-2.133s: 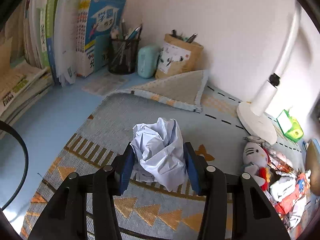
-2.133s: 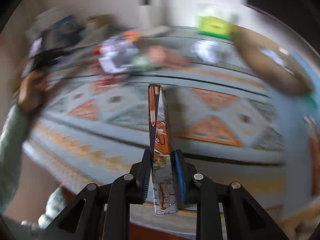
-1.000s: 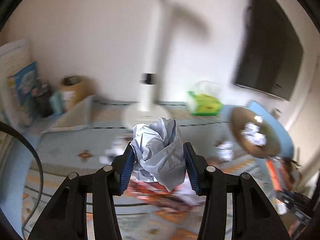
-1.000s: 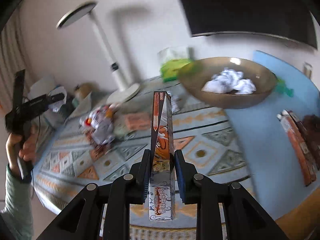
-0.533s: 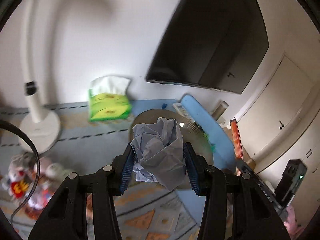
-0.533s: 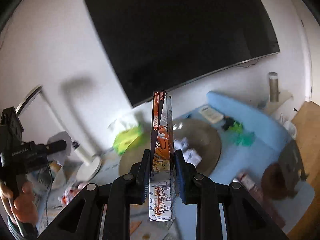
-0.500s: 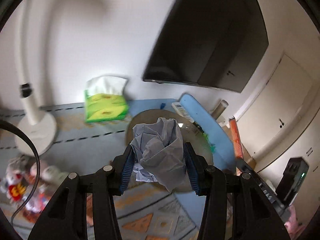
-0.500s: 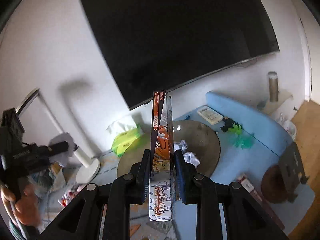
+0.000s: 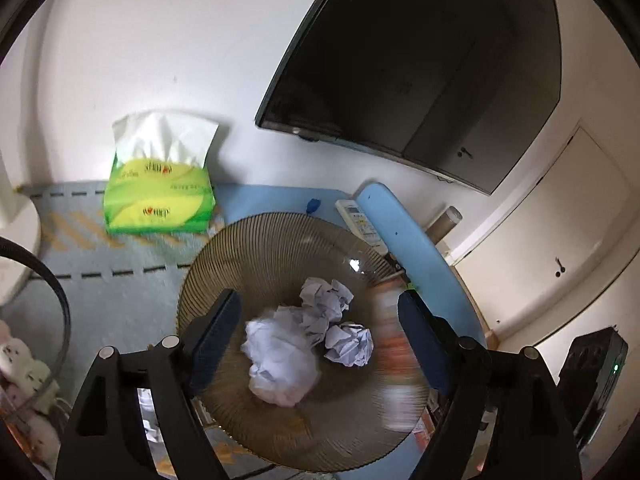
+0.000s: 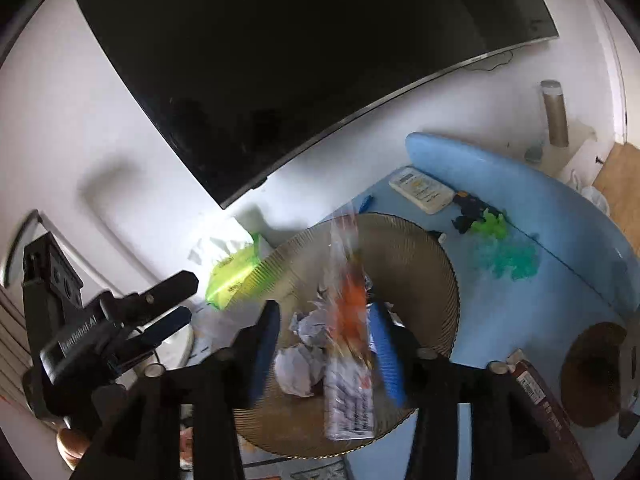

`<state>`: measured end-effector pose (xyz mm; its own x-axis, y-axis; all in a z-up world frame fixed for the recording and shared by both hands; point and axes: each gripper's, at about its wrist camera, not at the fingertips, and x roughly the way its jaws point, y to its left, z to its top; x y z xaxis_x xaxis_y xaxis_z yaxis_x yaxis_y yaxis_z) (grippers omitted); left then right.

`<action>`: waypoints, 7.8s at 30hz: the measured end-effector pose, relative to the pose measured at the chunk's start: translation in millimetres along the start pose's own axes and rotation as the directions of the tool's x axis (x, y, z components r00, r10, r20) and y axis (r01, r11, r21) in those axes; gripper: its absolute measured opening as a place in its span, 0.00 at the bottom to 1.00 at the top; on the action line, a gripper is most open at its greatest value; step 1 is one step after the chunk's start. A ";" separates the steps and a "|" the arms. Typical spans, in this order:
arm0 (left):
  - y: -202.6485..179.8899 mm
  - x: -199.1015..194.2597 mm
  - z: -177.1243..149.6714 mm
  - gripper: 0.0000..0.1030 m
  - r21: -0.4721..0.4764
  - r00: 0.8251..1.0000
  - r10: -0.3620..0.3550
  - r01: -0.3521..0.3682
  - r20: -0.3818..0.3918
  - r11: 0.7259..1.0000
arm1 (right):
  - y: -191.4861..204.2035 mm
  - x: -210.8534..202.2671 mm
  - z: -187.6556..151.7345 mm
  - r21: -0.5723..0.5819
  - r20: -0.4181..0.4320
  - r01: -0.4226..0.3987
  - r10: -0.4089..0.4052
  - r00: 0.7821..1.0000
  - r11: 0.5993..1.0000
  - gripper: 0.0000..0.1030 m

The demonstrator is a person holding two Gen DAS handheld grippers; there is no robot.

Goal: Organize objects
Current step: 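Open both tools to drop the box and paper into the tray, then move both tools back over the rug, then grasp a dark red candy box with the right tool while the left grasps a Naruto box, then lift both held candy boxes off the rug, then carry both candy boxes over the woven tray, then open both tools to drop the boxes into the tray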

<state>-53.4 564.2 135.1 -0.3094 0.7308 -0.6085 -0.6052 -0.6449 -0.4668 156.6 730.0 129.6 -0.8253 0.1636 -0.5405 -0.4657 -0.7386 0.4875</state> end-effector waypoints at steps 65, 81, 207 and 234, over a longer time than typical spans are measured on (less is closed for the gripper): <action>303.2 -238.5 -193.8 0.84 -0.324 0.766 0.639 -0.622 -0.067 0.712 | 315.9 85.1 -258.2 -0.539 -0.580 -0.525 0.161 0.798 0.659 0.44; 306.1 -248.9 -202.0 0.83 -0.338 0.844 0.534 -0.487 0.055 0.805 | 326.9 145.2 -265.1 -0.686 -0.604 -0.463 -0.085 0.793 0.561 0.14; -24.5 -68.9 -20.4 0.15 0.307 0.998 0.056 -0.059 0.019 0.950 | 26.9 -35.3 -9.8 -0.113 0.075 -0.019 0.027 0.997 0.993 0.16; 6.5 -190.6 -2.1 0.45 0.163 0.962 0.004 -0.050 0.274 0.985 | 87.4 -17.6 -36.9 -0.152 -0.012 -0.123 0.123 0.992 0.981 0.59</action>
<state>3.1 420.3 246.8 -0.5008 0.7617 -0.4111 -0.7001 -0.6358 -0.3249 142.3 638.5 156.4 -0.8726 0.0638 -0.4842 -0.3061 -0.8440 0.4404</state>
